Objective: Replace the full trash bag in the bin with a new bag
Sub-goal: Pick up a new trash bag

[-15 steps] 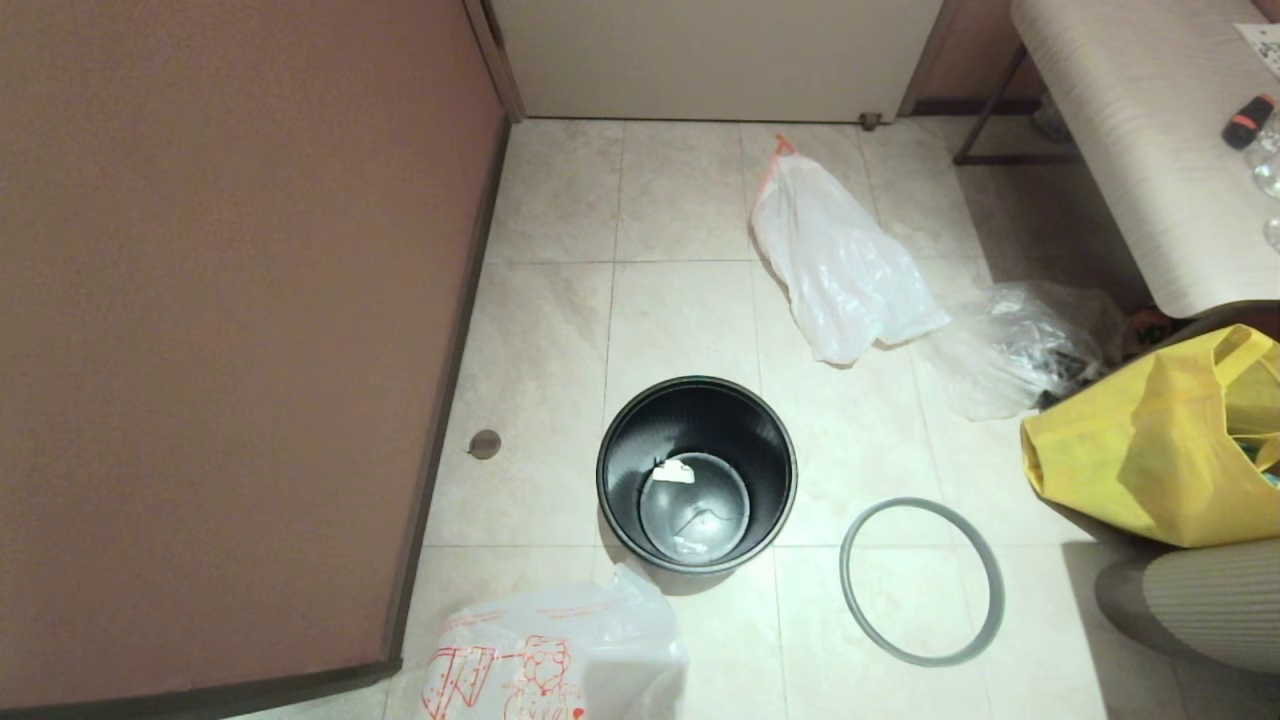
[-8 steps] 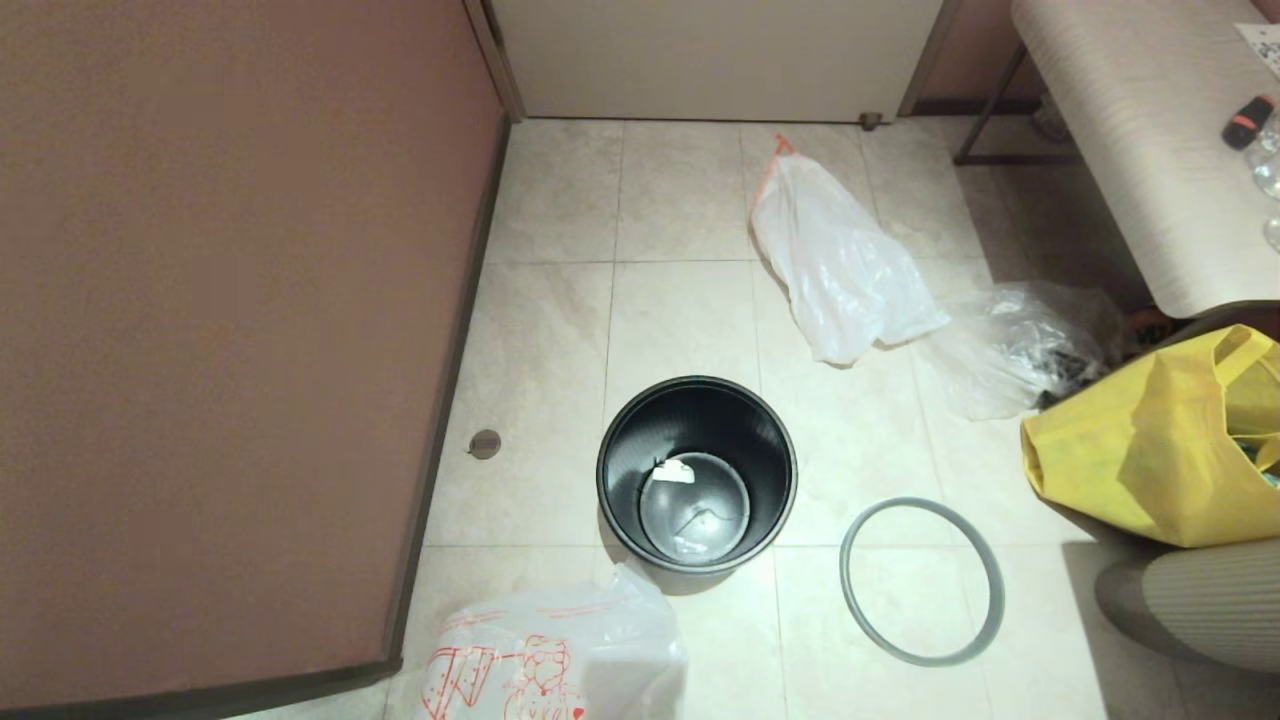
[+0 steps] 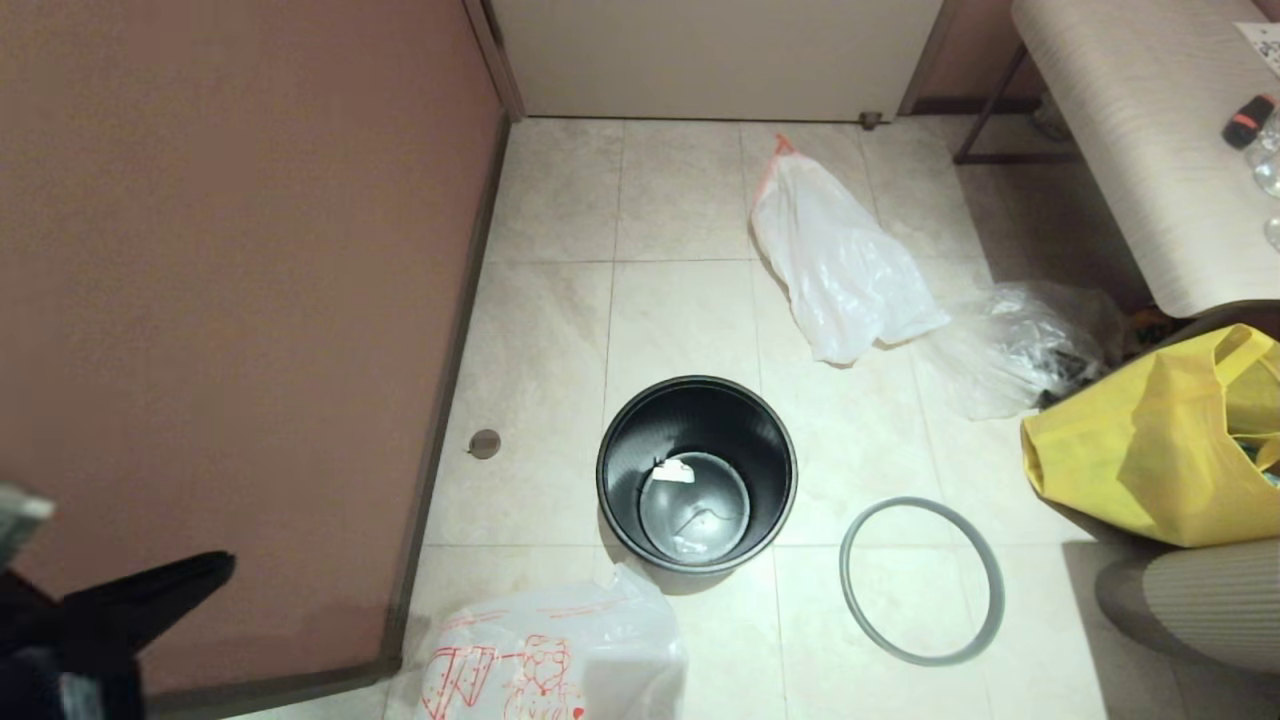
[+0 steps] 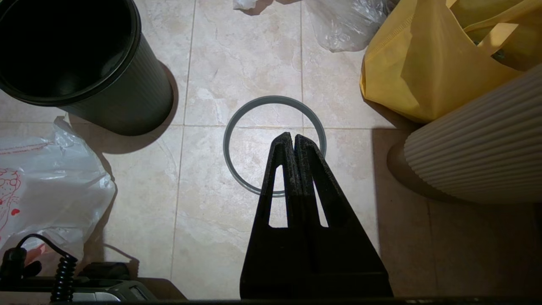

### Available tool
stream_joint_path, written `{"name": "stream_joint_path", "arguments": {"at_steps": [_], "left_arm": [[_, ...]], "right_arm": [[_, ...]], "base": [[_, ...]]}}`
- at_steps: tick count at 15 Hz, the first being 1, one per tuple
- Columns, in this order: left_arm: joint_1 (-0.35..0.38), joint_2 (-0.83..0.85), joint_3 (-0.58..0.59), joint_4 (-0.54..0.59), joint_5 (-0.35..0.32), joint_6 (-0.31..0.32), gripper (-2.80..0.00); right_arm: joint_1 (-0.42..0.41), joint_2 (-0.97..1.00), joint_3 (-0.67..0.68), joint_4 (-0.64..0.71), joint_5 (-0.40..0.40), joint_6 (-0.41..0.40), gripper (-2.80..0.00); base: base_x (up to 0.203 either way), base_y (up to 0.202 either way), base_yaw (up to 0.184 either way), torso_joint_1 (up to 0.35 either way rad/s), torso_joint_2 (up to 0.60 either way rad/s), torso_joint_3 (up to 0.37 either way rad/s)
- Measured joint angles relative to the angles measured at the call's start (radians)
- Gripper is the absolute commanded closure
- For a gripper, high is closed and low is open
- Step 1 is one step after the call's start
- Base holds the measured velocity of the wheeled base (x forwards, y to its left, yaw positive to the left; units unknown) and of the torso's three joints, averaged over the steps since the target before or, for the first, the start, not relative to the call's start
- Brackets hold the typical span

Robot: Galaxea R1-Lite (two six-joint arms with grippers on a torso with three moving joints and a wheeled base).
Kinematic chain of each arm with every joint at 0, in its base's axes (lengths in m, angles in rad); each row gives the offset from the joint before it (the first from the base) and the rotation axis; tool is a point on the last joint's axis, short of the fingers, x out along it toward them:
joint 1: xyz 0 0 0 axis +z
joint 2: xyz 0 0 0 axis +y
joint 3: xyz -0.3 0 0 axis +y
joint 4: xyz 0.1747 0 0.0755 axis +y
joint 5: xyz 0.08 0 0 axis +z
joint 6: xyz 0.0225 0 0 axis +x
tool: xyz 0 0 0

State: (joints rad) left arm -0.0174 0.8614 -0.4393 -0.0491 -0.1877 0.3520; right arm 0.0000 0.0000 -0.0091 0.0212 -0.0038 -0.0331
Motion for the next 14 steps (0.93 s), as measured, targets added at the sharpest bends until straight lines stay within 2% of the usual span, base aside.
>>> {"name": "stream_joint_path", "arguments": {"at_steps": [3,5,10,14], "left_arm": [[-0.087,0.302,-0.027,-0.038,0.047,0.069,0.00],[-0.165,0.501,-0.038,-0.066,0.105,0.093,0.00],[-0.280,0.964,-0.112,-0.262,0.225,0.113,0.00],[-0.357,1.281,-0.275,-0.323,0.286,0.113,0.00]], "right_arm": [[0.000,0.000,0.000,0.000,0.000,0.000,0.00],[0.000,0.000,0.000,0.000,0.000,0.000,0.00],[0.000,0.000,0.000,0.000,0.000,0.000,0.00],[0.000,0.000,0.000,0.000,0.000,0.000,0.00]], "base": [[0.000,0.000,0.000,0.000,0.00,0.000],[0.000,0.000,0.000,0.000,0.00,0.000],[0.000,0.000,0.000,0.000,0.00,0.000],[0.000,0.000,0.000,0.000,0.00,0.000]]}}
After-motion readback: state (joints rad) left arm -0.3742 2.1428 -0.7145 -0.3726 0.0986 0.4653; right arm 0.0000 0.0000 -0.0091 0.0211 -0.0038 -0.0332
